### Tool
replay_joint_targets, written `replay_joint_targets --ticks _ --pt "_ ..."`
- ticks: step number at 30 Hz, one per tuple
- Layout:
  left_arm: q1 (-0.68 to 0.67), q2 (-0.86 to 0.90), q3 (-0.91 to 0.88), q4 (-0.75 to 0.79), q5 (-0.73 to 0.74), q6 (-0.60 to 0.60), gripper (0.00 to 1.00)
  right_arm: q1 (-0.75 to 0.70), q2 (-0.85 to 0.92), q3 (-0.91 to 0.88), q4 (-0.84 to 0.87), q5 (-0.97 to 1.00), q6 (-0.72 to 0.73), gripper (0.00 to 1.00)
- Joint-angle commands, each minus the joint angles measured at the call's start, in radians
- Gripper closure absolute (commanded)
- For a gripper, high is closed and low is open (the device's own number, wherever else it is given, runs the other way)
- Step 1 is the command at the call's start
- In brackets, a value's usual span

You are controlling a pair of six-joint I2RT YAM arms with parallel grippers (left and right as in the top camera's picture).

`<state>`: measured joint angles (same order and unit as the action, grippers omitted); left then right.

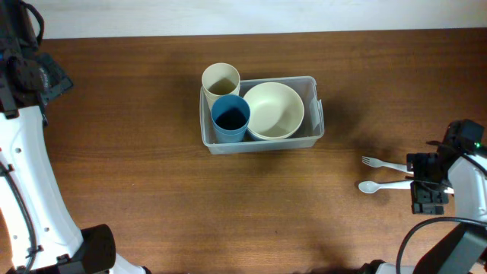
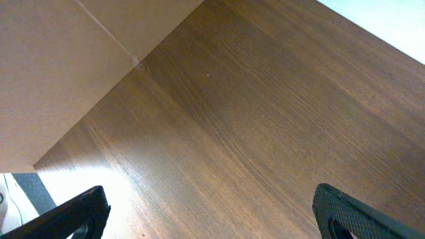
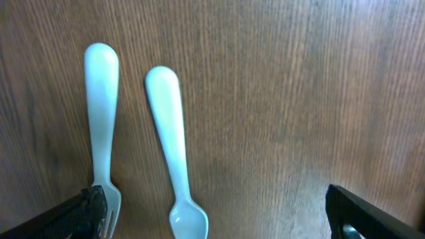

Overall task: Pack container
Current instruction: 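Lower the right gripper over the white spoon's handle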

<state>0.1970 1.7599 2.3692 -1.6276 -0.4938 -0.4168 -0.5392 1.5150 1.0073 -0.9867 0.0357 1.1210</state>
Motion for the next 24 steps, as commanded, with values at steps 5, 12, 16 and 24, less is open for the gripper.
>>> replay_joint_targets --ticks 5,12,16,24 --pt "0.004 0.008 0.001 -0.001 0.003 -0.016 0.0 0.009 0.019 -0.03 0.06 -0.001 -0.025 0.01" --pt "0.004 0.008 0.001 -0.001 0.003 -0.016 0.0 0.009 0.083 -0.041 0.061 -0.019 -0.023 0.01" --pt "0.004 0.008 0.001 -0.001 0.003 -0.017 0.0 0.009 0.115 -0.041 0.059 -0.027 0.015 0.01" --pt "0.004 0.008 0.001 -0.001 0.003 -0.017 0.0 0.009 0.128 -0.041 0.11 -0.024 -0.017 0.01"
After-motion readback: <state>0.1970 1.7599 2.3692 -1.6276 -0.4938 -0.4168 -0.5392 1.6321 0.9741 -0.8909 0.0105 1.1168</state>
